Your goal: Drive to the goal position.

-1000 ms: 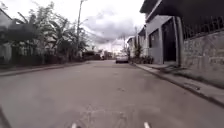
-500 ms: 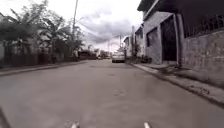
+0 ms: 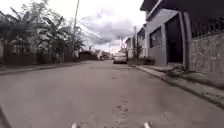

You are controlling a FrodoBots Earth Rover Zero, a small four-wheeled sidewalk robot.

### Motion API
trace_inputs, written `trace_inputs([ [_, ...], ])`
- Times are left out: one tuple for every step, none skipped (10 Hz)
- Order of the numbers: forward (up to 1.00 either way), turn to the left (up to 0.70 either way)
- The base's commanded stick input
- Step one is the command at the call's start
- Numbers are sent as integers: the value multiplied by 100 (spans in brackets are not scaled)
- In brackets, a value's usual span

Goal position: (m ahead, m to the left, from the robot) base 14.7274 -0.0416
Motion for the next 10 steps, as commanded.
trace_inputs([
  [70, 1],
  [70, 2],
  [70, 10],
  [70, 13],
  [70, 4],
  [70, 0],
  [70, 0],
  [70, 0],
  [70, 0],
  [70, 0],
])
